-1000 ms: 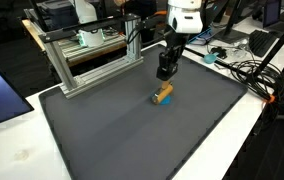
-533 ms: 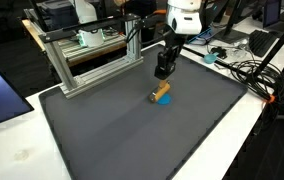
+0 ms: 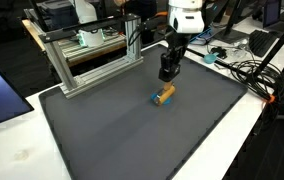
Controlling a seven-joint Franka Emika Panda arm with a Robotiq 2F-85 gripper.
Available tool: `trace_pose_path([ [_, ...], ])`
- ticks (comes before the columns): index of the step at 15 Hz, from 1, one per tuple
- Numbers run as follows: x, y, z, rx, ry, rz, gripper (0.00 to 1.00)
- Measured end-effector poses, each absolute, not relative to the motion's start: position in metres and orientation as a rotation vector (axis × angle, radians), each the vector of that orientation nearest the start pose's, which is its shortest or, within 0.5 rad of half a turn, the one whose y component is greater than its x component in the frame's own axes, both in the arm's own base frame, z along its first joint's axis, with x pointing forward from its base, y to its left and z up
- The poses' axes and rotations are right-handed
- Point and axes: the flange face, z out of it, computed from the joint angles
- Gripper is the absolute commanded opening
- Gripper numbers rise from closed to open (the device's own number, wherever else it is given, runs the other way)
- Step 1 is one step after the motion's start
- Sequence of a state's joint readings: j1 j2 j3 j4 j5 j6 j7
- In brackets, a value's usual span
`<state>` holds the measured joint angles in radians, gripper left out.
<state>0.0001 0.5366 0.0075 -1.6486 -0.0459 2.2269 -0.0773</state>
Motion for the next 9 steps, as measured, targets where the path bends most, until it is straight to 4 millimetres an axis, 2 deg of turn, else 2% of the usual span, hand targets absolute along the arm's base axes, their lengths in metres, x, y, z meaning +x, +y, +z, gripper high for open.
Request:
trace_pose_path([
  [3, 0.6931, 0.0034, 0.3043, -3.166, -0.144, -0.170, 0.22],
  [9, 0.6959, 0.0027, 0.3002, -3.166, -0.135, -0.182, 0.22],
])
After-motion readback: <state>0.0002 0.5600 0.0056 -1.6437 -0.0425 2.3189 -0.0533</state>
